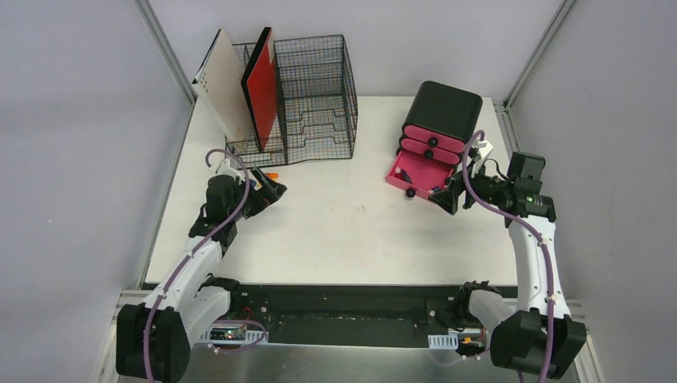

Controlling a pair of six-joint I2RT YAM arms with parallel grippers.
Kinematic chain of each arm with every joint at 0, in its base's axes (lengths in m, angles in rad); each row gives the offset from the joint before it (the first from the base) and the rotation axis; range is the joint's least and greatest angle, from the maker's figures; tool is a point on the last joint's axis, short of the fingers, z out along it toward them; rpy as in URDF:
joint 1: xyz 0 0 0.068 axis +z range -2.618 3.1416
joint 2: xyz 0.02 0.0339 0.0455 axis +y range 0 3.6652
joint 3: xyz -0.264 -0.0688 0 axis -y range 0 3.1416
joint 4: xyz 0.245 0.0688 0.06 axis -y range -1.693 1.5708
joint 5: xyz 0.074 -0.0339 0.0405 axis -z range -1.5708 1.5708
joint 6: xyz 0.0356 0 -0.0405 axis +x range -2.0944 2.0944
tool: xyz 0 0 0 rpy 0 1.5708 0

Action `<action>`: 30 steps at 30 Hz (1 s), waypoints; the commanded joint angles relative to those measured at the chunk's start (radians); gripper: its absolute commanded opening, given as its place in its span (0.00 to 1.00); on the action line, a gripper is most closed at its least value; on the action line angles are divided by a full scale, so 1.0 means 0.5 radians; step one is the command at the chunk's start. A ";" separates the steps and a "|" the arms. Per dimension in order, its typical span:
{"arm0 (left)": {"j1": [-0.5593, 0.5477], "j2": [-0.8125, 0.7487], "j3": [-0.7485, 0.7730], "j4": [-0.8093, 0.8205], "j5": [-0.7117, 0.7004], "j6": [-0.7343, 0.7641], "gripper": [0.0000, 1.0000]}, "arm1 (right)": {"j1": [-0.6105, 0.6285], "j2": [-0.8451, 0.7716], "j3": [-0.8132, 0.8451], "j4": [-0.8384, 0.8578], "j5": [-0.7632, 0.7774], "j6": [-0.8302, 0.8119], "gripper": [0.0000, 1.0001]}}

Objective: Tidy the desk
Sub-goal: Pick up the stationery from the center of the board.

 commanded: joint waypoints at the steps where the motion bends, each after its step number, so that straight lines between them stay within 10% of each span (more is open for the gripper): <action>1: 0.148 0.148 0.006 0.012 -0.003 -0.270 0.91 | -0.006 -0.043 0.003 0.071 -0.058 -0.033 0.79; 13: 0.274 1.024 0.677 -0.520 -0.232 -0.551 0.67 | -0.006 -0.050 0.000 0.071 -0.063 -0.033 0.79; 30: 0.321 1.488 1.310 -1.104 -0.413 -0.744 0.53 | -0.005 -0.058 -0.001 0.073 -0.059 -0.033 0.80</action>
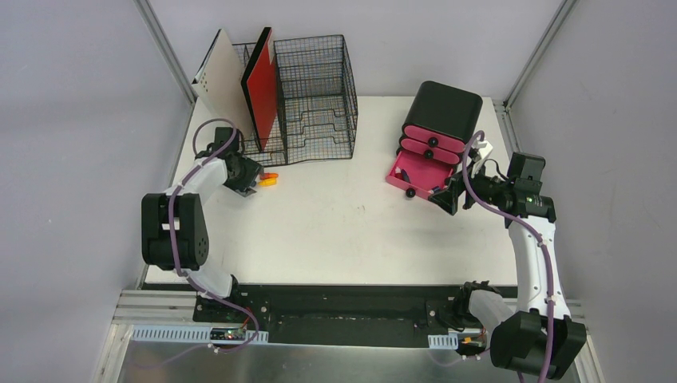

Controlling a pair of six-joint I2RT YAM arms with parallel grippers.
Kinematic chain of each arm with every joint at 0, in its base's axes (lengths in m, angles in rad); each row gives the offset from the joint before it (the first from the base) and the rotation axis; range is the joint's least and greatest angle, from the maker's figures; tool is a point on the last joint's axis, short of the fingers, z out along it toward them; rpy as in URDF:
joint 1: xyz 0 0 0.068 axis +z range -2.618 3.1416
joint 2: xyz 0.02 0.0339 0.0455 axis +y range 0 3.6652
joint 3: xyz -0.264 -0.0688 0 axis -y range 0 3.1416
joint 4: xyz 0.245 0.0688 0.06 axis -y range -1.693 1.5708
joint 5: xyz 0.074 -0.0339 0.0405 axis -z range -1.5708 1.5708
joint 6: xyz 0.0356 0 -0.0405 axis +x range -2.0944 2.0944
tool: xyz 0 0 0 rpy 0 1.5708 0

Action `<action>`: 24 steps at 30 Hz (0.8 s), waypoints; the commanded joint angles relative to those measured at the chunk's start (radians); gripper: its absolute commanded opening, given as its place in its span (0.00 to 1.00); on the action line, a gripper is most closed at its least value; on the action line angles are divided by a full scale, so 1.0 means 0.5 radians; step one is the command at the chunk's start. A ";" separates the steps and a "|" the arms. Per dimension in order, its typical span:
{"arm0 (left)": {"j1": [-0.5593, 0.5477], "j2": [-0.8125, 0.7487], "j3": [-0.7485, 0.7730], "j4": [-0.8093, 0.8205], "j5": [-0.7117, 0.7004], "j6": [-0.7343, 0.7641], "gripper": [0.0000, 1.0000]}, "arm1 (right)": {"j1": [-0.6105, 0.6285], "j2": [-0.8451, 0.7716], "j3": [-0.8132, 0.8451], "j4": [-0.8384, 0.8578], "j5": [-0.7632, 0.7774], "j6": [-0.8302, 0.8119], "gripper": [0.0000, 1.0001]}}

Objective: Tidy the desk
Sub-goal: Pick up the stationery from the center of the board.

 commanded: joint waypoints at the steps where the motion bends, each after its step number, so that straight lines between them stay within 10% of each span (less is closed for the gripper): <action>1: 0.014 0.089 0.161 -0.122 -0.004 -0.060 0.52 | -0.006 -0.051 0.007 0.071 -0.061 -0.033 0.80; 24: 0.015 0.530 0.493 -0.328 0.200 -0.046 0.46 | -0.006 -0.049 -0.002 0.076 -0.076 -0.033 0.80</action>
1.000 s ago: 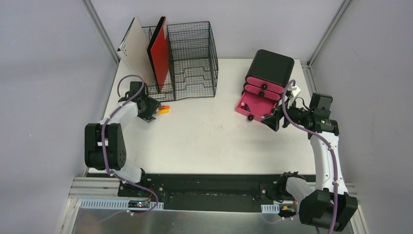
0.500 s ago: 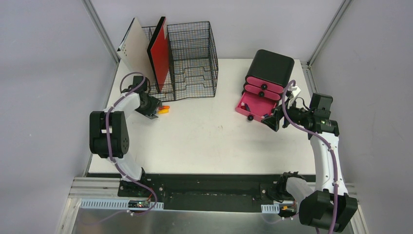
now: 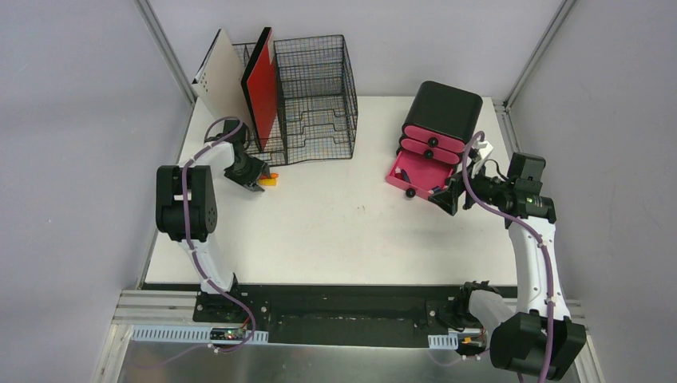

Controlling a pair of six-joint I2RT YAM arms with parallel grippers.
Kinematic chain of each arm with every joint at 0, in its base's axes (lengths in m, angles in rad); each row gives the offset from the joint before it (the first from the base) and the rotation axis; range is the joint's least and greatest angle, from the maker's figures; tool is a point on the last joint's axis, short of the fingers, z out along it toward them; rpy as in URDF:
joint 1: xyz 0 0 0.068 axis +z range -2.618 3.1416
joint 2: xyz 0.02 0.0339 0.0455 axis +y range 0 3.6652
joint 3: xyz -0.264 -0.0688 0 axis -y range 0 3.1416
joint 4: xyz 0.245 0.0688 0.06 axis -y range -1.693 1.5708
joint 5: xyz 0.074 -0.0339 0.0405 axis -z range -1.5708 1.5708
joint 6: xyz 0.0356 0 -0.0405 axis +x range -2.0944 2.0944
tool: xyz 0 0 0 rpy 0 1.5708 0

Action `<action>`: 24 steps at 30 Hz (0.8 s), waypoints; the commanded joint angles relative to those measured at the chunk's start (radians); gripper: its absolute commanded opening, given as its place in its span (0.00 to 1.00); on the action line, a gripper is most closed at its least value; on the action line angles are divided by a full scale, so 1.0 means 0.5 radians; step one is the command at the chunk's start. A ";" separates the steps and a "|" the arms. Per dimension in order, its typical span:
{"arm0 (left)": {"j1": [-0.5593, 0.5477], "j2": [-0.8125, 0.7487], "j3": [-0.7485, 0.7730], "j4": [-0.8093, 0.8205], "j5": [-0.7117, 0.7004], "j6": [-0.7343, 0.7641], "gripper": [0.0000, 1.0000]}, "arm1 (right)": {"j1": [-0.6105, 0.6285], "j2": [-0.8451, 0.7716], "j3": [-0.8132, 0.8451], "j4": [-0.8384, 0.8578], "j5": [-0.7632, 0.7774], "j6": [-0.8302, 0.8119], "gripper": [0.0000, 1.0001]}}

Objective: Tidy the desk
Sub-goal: Pick up the stationery from the center of the board.

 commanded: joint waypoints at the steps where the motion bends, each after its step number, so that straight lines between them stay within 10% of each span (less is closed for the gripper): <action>1: 0.014 0.028 0.093 -0.080 0.029 -0.002 0.46 | -0.006 -0.036 0.002 0.077 -0.074 -0.033 0.80; 24: -0.014 0.125 0.099 -0.117 -0.043 0.158 0.35 | -0.006 -0.044 0.002 0.081 -0.079 -0.030 0.81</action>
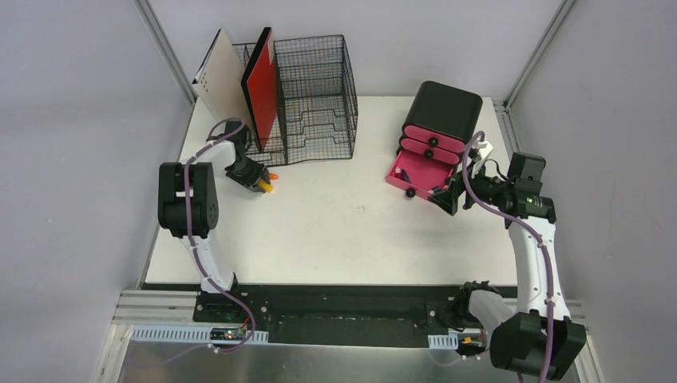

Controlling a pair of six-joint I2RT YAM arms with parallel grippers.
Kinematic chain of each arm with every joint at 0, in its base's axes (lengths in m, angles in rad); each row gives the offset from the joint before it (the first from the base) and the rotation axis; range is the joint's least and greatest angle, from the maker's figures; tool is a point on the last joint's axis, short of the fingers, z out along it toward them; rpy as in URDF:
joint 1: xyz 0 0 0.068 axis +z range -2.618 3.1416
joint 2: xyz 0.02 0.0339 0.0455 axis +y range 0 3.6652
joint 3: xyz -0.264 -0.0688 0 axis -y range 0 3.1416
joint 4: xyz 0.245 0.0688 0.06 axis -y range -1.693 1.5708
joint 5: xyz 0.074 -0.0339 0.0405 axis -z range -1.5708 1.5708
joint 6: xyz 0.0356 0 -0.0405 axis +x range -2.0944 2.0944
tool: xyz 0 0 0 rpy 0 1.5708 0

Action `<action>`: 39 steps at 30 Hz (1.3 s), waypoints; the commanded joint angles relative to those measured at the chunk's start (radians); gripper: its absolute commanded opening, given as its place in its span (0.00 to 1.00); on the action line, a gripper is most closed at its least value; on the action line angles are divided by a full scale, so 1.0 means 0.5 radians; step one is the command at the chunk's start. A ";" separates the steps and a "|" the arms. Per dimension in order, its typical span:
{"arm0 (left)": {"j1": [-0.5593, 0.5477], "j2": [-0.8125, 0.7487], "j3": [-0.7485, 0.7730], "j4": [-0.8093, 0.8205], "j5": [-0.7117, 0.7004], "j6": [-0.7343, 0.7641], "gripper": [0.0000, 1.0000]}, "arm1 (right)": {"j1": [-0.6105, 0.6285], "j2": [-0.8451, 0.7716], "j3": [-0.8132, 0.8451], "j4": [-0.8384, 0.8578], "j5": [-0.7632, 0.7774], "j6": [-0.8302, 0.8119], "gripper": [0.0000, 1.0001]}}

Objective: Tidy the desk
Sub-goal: Pick up the stationery from the center of the board.

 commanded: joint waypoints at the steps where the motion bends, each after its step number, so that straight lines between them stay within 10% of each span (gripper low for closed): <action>1: -0.010 0.038 0.041 -0.044 -0.045 0.079 0.36 | -0.006 -0.044 0.002 0.076 -0.077 -0.030 0.81; 16: -0.010 -0.117 -0.084 -0.027 0.015 0.163 0.00 | -0.006 -0.052 0.002 0.077 -0.088 -0.027 0.81; 32: -0.274 -0.532 0.045 0.033 0.576 0.812 0.00 | -0.006 -0.037 -0.037 0.111 -0.168 -0.003 0.81; 39: -0.554 -0.743 -0.167 0.730 1.392 1.109 0.00 | 0.002 0.038 -0.065 0.151 -0.346 0.073 0.81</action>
